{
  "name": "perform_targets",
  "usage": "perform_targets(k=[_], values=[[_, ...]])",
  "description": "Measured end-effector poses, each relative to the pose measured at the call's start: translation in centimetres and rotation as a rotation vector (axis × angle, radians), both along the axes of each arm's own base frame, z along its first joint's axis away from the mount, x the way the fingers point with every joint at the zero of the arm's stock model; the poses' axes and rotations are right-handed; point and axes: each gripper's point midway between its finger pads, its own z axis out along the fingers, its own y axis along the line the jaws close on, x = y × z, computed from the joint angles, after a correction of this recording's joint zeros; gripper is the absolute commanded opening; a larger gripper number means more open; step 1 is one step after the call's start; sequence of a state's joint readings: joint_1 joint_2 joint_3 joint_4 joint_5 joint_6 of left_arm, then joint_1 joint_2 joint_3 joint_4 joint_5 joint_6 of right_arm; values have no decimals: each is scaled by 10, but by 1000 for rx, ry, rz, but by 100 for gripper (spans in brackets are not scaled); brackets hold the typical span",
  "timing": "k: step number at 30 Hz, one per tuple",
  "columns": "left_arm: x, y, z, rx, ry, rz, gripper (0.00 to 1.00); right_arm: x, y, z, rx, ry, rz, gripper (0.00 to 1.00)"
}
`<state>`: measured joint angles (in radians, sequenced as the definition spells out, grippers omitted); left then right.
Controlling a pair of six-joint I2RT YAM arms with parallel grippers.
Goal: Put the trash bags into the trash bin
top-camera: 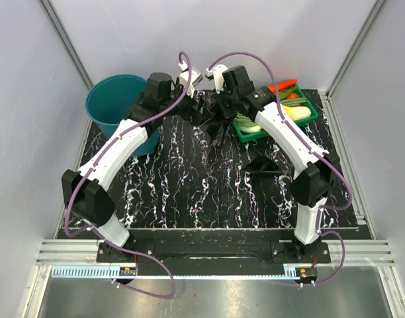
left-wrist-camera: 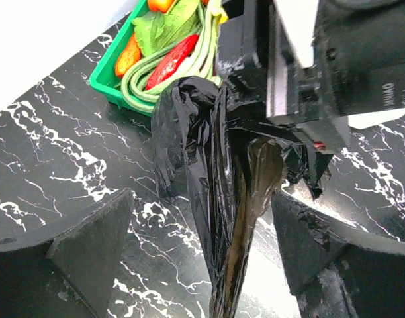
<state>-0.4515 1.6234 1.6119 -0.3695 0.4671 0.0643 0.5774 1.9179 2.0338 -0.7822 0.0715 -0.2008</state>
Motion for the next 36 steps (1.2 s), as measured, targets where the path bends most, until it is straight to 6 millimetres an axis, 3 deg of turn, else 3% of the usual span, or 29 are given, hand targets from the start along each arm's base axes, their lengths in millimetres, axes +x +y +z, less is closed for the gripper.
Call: perform_targets(k=[9,14,15,16,20,23,28,36], values=[[16,2,-22,26,6,58,68,-1,2,0,26,14,-17,8],[23,0,-31,40,4,70,30,-2,4,0,42,23,-19,11],[25,-1,-34,46,2,69,10,-3,5,0,47,26,-17,13],[25,-2,-36,50,4,69,0,-4,6,0,54,30,-13,16],[26,-6,-46,64,20,59,0,-7,8,1,68,38,-11,40],[22,-9,-50,70,34,45,0,-6,5,0,63,34,-22,48],[8,-16,-39,62,48,-2,0,-2,-2,-4,32,21,-53,50],[-24,-21,0,20,19,-76,0,1,3,0,48,-5,-55,50]])
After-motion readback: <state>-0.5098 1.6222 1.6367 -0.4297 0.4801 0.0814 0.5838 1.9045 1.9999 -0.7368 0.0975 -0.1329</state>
